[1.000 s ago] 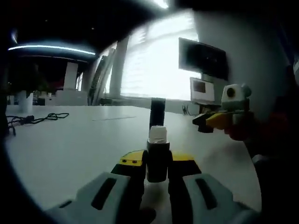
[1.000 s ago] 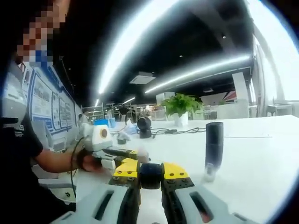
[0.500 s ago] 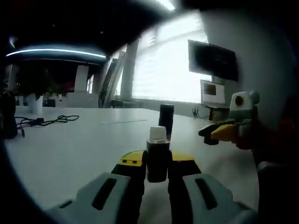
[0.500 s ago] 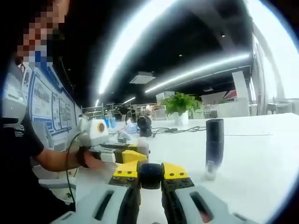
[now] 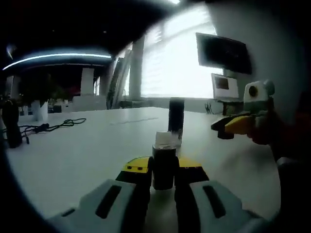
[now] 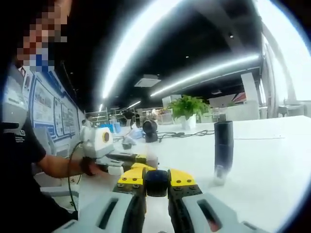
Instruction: Pick up cosmetic bottle twist off cap place on table pick up cap screw tight cap place on table
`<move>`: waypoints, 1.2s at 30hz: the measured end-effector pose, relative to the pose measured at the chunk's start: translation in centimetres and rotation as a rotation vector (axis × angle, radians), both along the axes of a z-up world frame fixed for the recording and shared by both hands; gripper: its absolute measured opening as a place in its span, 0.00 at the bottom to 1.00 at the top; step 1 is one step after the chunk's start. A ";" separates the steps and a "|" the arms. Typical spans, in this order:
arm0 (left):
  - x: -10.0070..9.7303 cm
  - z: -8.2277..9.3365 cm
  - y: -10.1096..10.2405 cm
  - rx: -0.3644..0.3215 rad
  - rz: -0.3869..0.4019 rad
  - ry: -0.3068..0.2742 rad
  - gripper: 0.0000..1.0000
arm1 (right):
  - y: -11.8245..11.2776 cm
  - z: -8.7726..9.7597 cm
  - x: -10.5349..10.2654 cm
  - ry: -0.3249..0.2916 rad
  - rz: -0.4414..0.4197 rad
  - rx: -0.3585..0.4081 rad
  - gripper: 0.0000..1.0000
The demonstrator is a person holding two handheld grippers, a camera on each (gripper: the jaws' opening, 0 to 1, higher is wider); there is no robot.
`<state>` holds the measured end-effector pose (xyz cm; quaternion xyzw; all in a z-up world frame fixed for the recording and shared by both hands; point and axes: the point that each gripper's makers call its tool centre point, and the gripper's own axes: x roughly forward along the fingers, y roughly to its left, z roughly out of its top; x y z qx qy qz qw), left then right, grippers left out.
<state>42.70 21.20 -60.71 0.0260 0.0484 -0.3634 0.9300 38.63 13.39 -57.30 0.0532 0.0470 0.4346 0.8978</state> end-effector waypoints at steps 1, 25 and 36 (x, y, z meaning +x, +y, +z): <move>-0.1 -0.2 -0.2 0.010 -0.006 -0.005 0.08 | 0.0 0.0 0.0 0.000 0.000 0.000 0.12; -1.0 0.4 -0.2 0.023 -0.030 -0.030 0.11 | 0.1 -0.5 0.1 0.013 0.006 0.004 0.12; -1.3 0.8 0.2 0.005 -0.037 -0.030 0.14 | 0.1 -0.5 0.1 0.012 0.004 0.000 0.12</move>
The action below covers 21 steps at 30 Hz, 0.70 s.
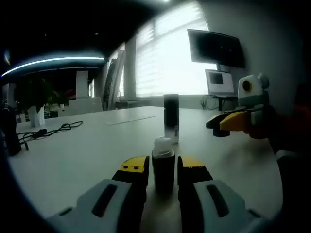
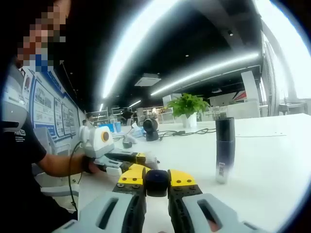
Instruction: Pick up cosmetic bottle twist off cap place on table pick up cap screw tight cap place on table
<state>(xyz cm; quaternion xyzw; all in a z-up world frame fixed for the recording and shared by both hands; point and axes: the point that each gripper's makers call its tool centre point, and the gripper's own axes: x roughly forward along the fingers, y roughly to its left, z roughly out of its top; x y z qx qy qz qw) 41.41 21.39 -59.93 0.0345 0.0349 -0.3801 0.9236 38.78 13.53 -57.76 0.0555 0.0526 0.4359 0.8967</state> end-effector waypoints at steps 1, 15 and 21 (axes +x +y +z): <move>-0.2 0.1 0.1 -0.002 0.000 -0.002 0.14 | 0.0 0.0 0.0 0.000 -0.001 -0.001 0.12; -2.0 0.7 1.3 -0.003 -0.011 -0.006 0.14 | 0.6 0.2 0.6 -0.017 -0.002 -0.022 0.12; -2.5 1.6 1.6 -0.020 0.001 -0.037 0.12 | 0.4 -0.6 1.2 -0.011 -0.016 -0.053 0.12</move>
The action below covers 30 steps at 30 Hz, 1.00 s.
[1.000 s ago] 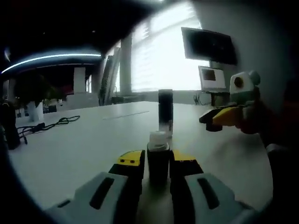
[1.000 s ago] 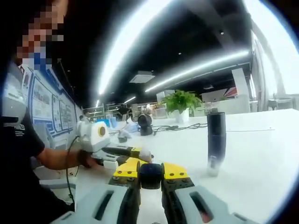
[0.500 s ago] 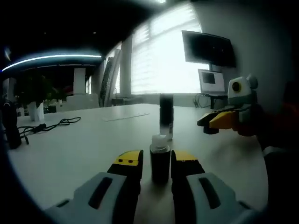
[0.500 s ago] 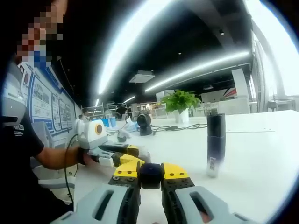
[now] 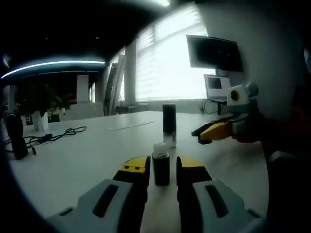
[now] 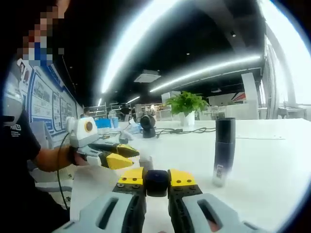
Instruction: Pick up cosmetic bottle twist off cap place on table pick up cap screw tight cap place on table
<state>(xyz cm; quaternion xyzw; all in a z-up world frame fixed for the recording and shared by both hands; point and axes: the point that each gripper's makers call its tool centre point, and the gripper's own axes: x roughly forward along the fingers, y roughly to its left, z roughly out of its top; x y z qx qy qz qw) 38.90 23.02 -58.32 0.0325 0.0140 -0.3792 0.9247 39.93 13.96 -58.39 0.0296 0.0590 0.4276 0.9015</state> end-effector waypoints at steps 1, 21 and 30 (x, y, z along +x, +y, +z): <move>-0.1 0.2 0.1 -0.016 0.000 0.005 0.12 | -0.1 -0.1 0.1 -0.001 -0.004 -0.005 0.12; 0.8 0.1 2.8 -0.064 0.059 0.028 0.00 | 0.0 -3.7 1.6 0.049 -0.032 -0.136 0.12; 0.7 0.2 3.0 -0.080 0.056 0.033 0.00 | 0.3 -4.4 1.9 0.049 -0.022 -0.163 0.12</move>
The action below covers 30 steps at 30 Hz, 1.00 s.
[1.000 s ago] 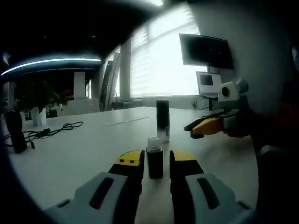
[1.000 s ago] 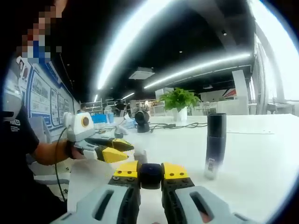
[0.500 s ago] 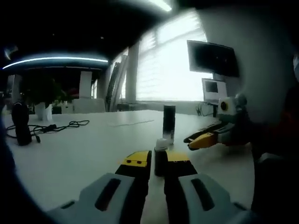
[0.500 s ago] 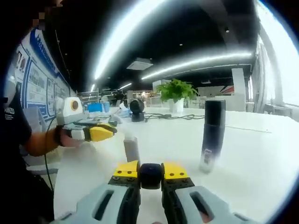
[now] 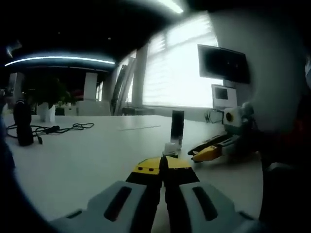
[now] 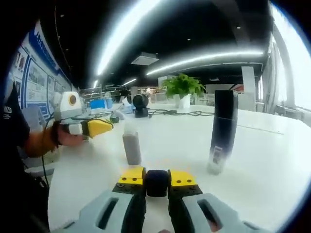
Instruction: Pick up cosmetic bottle twist off cap place on table pick up cap screw tight cap place on table
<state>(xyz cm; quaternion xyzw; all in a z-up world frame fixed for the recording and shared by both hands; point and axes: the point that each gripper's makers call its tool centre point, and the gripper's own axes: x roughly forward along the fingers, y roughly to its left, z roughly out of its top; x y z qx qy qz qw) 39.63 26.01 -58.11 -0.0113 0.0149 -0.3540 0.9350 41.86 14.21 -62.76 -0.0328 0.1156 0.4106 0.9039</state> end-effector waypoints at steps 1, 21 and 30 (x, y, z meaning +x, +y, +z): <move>0.0 0.0 0.0 0.002 0.001 0.000 0.00 | 0.1 -0.2 0.0 0.006 0.004 -0.011 0.12; -0.3 0.0 -0.3 0.028 -0.010 -0.013 0.00 | 0.1 -0.8 0.0 0.034 0.002 -0.020 0.16; -0.5 -0.1 -0.4 0.049 -0.022 -0.025 0.00 | 0.1 -0.1 -0.5 0.013 0.010 -0.005 0.17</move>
